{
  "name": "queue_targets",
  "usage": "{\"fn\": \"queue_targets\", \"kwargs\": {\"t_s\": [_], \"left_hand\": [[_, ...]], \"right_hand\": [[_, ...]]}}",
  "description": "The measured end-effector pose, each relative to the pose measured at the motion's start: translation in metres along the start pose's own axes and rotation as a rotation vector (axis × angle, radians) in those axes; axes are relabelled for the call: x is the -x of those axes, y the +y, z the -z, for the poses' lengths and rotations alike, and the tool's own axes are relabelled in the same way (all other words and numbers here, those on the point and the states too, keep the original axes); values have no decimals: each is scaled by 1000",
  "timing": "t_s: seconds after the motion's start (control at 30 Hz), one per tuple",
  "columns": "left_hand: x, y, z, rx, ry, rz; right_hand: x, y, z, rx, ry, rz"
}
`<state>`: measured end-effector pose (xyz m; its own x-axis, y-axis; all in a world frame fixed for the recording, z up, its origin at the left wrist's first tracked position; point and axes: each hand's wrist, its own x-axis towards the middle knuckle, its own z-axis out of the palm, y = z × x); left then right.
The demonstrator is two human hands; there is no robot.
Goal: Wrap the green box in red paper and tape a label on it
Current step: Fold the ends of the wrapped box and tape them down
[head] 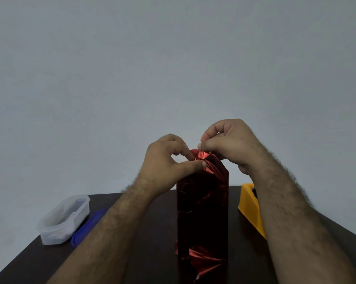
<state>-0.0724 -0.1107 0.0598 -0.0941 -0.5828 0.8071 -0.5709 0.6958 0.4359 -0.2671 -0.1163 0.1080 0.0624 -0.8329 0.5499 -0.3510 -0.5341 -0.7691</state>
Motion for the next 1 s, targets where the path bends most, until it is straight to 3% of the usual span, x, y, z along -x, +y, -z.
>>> {"fn": "queue_targets", "kwargs": {"t_s": [0.13, 0.5, 0.67, 0.87, 1.0], "left_hand": [[-2, -1, -1, 1, 50, 71], [-3, 7, 4, 341, -196, 313], [-3, 9, 8, 443, -307, 429], [-5, 7, 5, 448, -277, 515], [-5, 9, 2, 446, -267, 545]], "right_hand": [[2, -2, 2, -28, -24, 6], [3, 5, 14, -6, -200, 34], [-2, 13, 16, -16, -247, -92], [-9, 20, 7, 3, -178, -184], [-11, 23, 3, -35, -243, -308]]}}
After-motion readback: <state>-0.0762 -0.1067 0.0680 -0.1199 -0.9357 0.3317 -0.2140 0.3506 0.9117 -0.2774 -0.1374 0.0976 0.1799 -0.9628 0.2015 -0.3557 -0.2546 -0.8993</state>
